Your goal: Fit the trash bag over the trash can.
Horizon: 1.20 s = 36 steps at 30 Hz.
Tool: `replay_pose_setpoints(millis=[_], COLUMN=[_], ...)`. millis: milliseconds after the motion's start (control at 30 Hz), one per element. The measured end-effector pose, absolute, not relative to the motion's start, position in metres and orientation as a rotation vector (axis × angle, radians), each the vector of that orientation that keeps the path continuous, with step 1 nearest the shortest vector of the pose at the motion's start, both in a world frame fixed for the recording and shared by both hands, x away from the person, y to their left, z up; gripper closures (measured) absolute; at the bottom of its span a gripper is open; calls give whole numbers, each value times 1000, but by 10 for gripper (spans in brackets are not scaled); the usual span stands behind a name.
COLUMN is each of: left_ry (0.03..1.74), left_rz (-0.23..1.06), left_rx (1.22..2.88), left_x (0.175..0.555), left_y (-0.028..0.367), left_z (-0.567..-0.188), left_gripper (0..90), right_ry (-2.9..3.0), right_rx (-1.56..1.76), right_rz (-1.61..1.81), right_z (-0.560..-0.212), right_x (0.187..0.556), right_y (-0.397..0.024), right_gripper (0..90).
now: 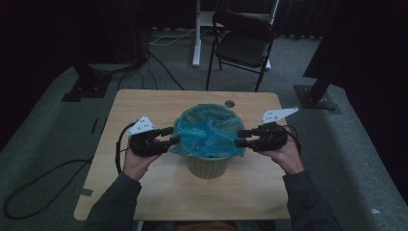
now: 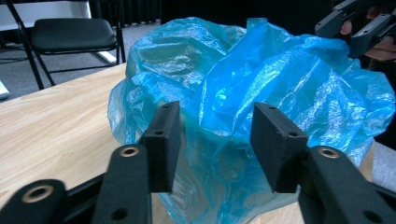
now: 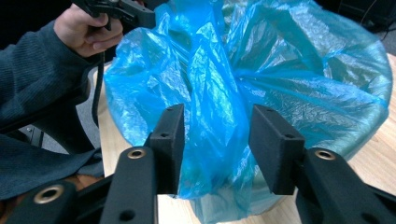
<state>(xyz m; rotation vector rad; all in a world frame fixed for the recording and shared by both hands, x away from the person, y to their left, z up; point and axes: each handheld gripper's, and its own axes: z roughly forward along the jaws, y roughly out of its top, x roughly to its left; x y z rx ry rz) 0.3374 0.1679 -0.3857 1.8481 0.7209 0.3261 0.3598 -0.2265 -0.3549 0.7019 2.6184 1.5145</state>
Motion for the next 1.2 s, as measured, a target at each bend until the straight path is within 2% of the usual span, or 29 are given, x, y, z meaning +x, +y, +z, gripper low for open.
replay_pose_setpoints(millis=[67,200,300,367,633,1200], left_ry=[716,702,690,680,665,636], left_rz=[330,340,342,336,311,277], left_rx=[1850,1856,1858,1861,1881,1911], left_x=[336,332,327,324,318,308], left_y=[167,166,166,166,168,161], left_z=[-385,-385,-385,-386,-392,-404], left_gripper=[610,743,763,817,868,869], right_ry=[2631,2638,2636,2640,2656,2705], right_rx=[712,710,710,704,681,659], right_rz=[1503,1476,1474,1473,1490,1456], right_z=[-357,-358,-359,-359,-362,-373], right_x=[362,360,359,355,346,331], right_y=[-225,-224,-225,-226,-228,-234], right_gripper=[630,834,845,865,872,883])
